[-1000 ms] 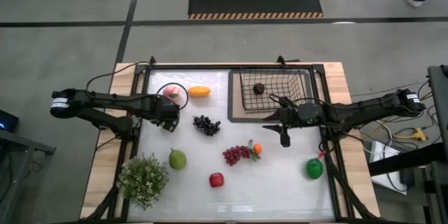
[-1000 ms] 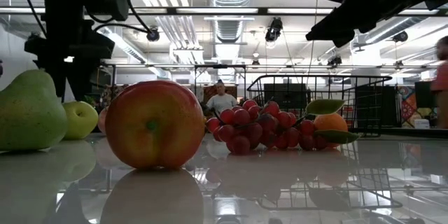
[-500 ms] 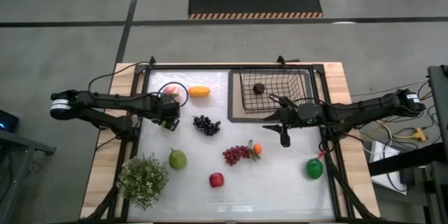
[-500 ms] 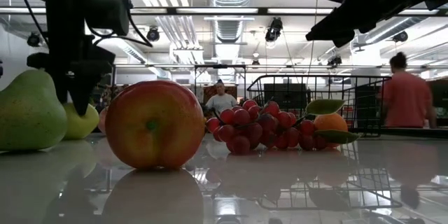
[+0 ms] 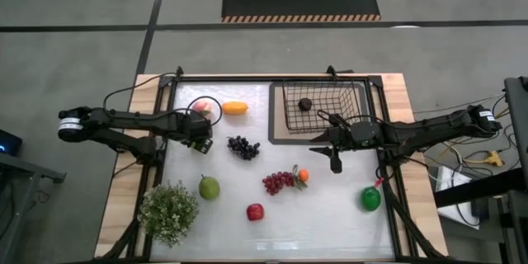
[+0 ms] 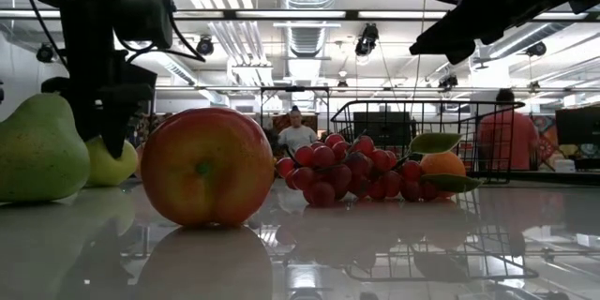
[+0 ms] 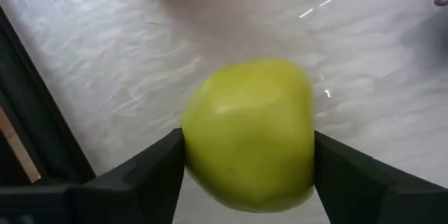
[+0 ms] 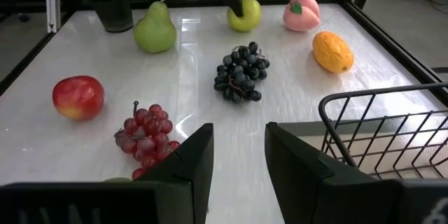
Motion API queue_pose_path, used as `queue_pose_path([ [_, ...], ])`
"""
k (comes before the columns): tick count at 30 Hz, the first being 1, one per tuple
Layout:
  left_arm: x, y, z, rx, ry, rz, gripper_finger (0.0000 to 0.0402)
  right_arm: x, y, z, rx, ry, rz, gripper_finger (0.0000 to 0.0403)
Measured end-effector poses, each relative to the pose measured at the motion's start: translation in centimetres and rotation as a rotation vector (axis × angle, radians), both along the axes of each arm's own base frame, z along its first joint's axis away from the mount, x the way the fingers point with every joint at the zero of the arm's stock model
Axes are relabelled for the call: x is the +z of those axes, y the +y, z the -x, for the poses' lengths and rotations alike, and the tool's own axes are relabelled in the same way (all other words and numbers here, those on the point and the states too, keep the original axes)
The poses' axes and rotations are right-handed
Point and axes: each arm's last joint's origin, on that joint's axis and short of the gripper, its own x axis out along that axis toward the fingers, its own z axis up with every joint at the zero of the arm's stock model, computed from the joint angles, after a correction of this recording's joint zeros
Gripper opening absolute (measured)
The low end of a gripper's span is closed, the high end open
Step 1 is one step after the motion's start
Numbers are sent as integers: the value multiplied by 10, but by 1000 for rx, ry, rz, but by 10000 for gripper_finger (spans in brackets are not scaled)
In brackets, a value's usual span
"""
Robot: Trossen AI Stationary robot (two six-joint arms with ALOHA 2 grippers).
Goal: Build produce basket
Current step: Put the green apple into the black basket
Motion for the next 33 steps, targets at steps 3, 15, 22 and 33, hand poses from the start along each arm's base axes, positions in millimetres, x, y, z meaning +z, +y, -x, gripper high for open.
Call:
queue_pose_path([
  [3,1,0,0,0,-6,-1,246,0,0,0,0,0,0,116],
  [15,70,-3,-27,-96,-545,-158,243,12,6,-3,60,-116,76,116],
  [22,88,-8,-44,-87,-962,-192,242,21,12,-9,101,-238,150,116],
  [33,79,-17,-72,-23,-1153,-105,242,39,17,-30,107,-256,268,179],
])
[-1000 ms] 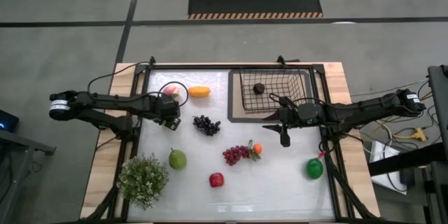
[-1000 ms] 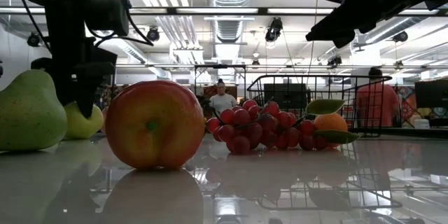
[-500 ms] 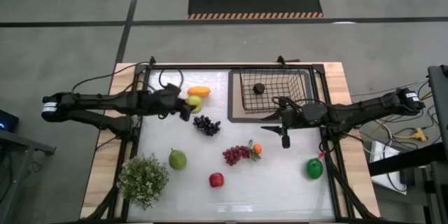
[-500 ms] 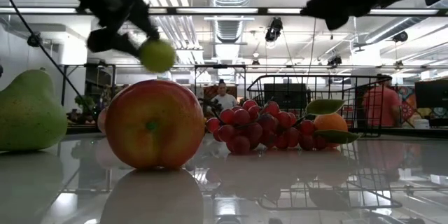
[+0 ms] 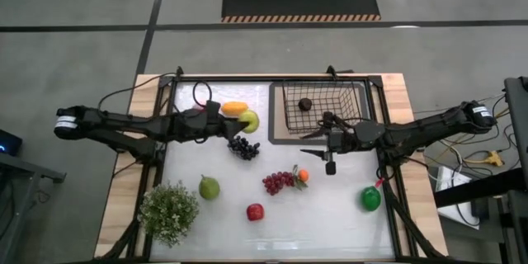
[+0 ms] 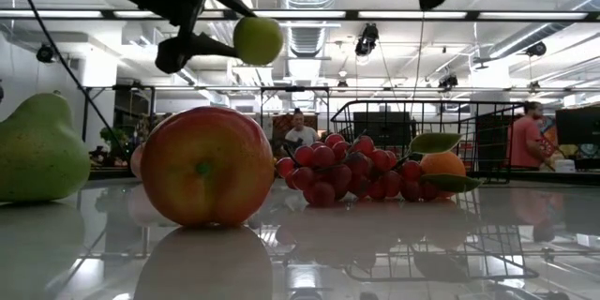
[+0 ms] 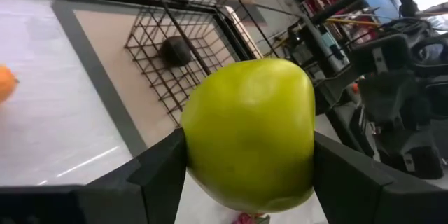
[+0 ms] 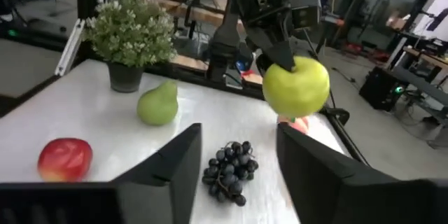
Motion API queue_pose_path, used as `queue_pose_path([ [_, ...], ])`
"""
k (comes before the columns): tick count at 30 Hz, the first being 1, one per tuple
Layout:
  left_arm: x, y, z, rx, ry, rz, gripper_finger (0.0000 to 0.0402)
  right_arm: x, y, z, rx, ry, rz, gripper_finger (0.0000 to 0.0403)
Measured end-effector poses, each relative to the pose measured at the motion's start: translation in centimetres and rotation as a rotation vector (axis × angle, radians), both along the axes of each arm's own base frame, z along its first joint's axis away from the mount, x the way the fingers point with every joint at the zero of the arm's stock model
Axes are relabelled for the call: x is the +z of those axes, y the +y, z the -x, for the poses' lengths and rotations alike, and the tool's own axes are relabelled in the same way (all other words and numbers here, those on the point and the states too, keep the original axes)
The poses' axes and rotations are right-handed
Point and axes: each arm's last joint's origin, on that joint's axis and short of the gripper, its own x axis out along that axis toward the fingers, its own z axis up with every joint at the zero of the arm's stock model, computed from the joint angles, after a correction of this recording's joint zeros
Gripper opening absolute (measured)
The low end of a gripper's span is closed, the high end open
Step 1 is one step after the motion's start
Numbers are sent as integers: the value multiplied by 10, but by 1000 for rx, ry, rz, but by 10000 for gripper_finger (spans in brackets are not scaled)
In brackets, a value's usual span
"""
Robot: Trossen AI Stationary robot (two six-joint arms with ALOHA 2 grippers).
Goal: Build produce basket
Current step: Put the green apple into the black basket
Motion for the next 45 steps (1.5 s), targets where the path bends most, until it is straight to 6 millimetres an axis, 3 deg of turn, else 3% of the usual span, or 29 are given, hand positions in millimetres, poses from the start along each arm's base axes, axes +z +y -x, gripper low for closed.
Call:
queue_pose_path([
  [9,-10,-9,-26,-32,-83,20,242,27,0,-28,-99,162,35,313],
  [14,-20,-14,-44,-48,-149,21,242,39,1,-50,-109,289,59,350],
  [27,-43,-18,-74,-85,-198,22,242,50,-6,-97,-155,559,117,345],
  [33,-47,-18,-78,-84,-180,18,242,51,-10,-104,-171,644,119,354],
  [45,-36,-19,-80,-82,-196,-34,242,45,-17,-110,-208,665,134,353],
])
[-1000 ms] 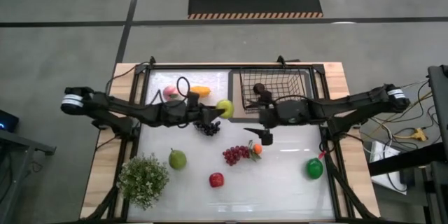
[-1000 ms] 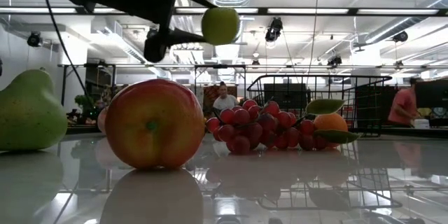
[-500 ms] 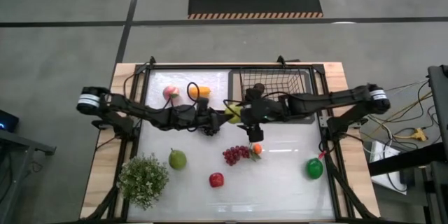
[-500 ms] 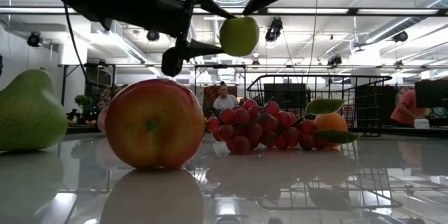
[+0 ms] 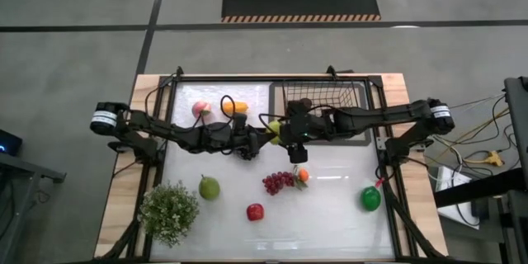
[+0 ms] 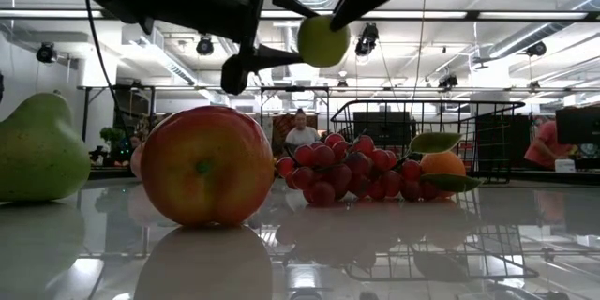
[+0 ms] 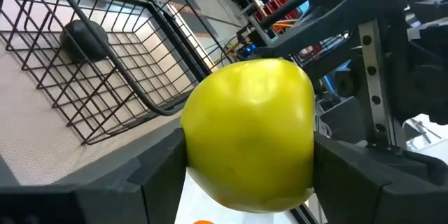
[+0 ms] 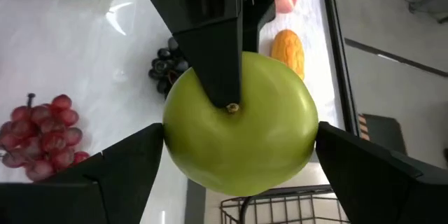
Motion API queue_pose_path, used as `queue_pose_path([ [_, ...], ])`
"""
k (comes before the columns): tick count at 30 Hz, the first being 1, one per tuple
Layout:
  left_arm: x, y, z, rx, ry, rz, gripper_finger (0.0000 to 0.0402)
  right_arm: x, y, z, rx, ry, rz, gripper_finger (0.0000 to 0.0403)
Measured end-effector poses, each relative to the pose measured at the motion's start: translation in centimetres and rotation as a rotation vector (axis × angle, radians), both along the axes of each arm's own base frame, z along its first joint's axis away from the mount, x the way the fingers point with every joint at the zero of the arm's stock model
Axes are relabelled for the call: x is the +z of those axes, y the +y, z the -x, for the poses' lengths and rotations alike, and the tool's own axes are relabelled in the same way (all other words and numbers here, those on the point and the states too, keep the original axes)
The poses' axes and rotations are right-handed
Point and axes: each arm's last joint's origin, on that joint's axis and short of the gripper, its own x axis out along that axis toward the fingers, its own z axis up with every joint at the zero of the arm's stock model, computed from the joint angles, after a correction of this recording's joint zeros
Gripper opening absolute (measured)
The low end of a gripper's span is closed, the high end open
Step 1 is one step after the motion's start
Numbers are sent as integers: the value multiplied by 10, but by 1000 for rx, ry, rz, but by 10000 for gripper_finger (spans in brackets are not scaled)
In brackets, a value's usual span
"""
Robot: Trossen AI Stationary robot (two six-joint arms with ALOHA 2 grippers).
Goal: Build produce basket
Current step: Put the green apple into the black basket
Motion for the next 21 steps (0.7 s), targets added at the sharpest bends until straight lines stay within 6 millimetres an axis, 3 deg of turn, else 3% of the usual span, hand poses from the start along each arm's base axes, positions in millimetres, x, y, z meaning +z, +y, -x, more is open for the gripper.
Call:
queue_pose_path([
  [7,2,0,-1,4,-4,-4,245,1,0,1,6,-5,3,323],
  [13,3,0,-1,6,-13,1,273,2,0,1,3,-10,-5,287],
  [21,3,0,-1,5,-15,1,298,2,1,1,-5,-9,-17,289],
])
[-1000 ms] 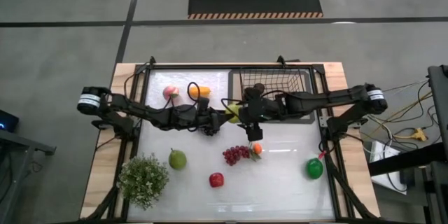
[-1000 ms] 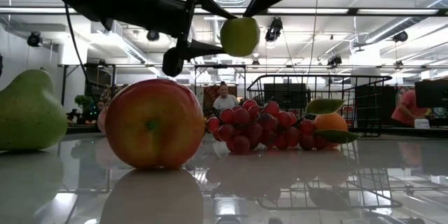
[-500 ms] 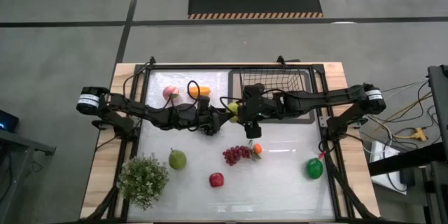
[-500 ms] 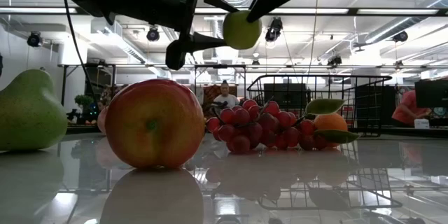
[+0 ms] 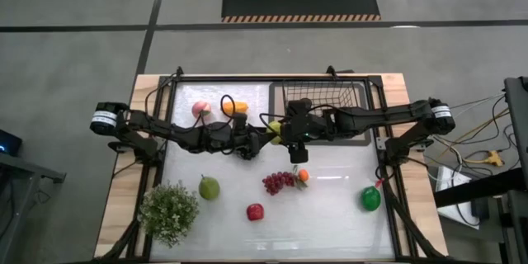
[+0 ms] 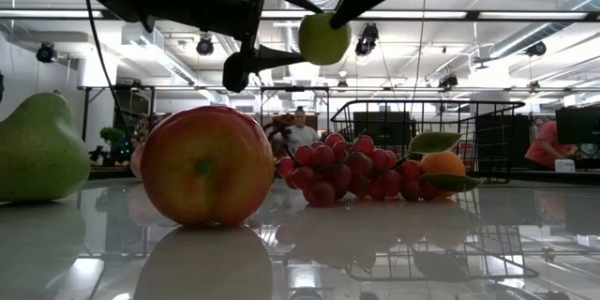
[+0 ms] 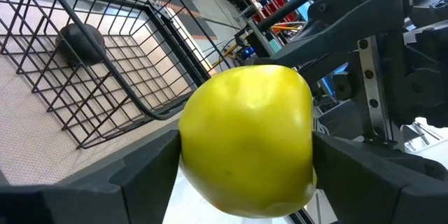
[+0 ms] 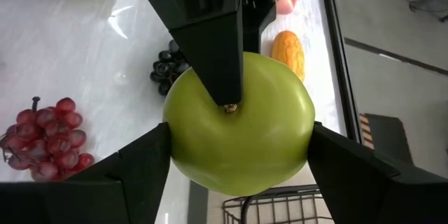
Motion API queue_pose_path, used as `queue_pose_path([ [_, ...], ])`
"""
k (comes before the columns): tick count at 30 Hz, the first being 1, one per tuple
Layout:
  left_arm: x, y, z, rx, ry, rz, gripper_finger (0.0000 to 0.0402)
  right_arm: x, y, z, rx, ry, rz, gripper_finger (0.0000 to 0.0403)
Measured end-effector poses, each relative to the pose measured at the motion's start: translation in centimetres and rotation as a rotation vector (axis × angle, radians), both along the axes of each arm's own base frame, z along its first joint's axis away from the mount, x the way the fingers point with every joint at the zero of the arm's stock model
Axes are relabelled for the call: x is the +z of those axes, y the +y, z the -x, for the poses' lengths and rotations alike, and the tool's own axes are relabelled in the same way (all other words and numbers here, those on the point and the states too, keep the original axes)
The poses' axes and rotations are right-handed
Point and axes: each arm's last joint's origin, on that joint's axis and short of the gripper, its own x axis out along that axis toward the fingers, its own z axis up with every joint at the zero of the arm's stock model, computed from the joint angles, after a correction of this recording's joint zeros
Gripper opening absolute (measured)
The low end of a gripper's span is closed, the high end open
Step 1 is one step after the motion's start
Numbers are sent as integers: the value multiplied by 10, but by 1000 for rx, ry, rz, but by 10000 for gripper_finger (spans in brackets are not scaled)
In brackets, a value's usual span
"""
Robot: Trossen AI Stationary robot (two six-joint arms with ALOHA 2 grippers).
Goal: Build produce basket
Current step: Put the green apple into the black basket
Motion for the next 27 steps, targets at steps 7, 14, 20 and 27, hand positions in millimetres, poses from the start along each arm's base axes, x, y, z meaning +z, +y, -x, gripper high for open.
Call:
queue_pose_path([
  [7,1,4,0,6,-1,-18,299,0,-1,1,-37,-5,-36,290],
  [14,6,8,0,23,-29,-46,300,0,-7,6,-102,8,-89,290],
  [20,10,13,2,36,-36,-125,300,5,-19,12,-199,-2,-140,290],
  [27,22,17,8,60,-16,-308,300,16,-45,35,-385,-36,-225,290],
])
